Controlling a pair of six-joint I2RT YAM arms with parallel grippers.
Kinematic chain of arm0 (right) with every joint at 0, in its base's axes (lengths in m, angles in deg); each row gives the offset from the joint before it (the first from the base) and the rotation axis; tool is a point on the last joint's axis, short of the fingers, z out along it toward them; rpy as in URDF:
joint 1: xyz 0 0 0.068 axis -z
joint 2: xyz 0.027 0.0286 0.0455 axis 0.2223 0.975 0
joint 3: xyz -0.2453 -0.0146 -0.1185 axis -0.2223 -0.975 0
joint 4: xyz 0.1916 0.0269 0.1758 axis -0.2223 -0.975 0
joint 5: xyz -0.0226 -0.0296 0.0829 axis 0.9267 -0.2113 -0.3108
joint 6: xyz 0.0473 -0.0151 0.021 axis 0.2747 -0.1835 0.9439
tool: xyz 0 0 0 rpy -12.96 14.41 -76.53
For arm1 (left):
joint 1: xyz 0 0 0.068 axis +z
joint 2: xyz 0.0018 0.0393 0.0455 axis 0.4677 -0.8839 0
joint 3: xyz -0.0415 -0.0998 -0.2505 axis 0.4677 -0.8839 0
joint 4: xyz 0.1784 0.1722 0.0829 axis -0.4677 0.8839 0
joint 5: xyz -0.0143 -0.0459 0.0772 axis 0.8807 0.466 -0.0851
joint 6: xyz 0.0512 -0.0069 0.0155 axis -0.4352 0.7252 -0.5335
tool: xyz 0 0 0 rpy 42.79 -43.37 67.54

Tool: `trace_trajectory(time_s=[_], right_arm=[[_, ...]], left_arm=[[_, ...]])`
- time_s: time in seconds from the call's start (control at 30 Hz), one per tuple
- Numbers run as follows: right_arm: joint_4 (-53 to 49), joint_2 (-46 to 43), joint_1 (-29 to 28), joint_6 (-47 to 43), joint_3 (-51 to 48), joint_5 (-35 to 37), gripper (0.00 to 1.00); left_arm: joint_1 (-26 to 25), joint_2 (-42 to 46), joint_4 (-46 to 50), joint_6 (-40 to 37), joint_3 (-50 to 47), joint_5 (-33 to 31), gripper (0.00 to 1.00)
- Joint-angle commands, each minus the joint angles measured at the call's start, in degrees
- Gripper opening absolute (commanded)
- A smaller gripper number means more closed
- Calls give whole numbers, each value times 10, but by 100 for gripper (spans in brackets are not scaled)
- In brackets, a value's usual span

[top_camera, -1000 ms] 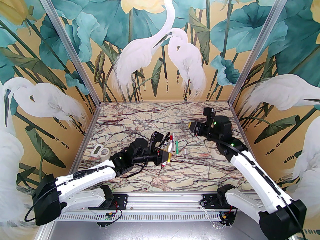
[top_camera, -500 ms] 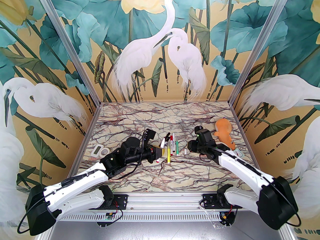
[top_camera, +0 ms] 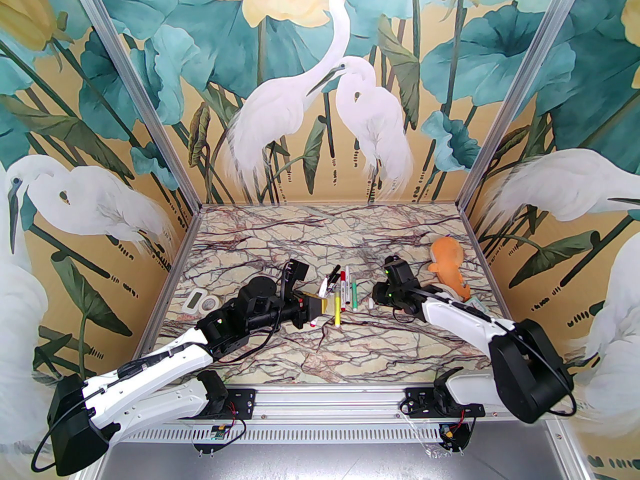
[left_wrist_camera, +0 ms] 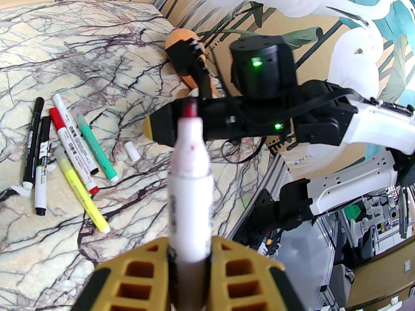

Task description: Open the pen caps

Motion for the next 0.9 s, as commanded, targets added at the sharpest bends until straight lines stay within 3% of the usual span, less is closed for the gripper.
trace_trajectory(time_s=[0.0,0.87], right_arm=[[30,16,-2,14,-2,12,19],[69,78,10,25,-15,3,23]], left_arm=[[4,7,-1,-11,-6,10,0],[4,-28,-5,-8,2,26,0]])
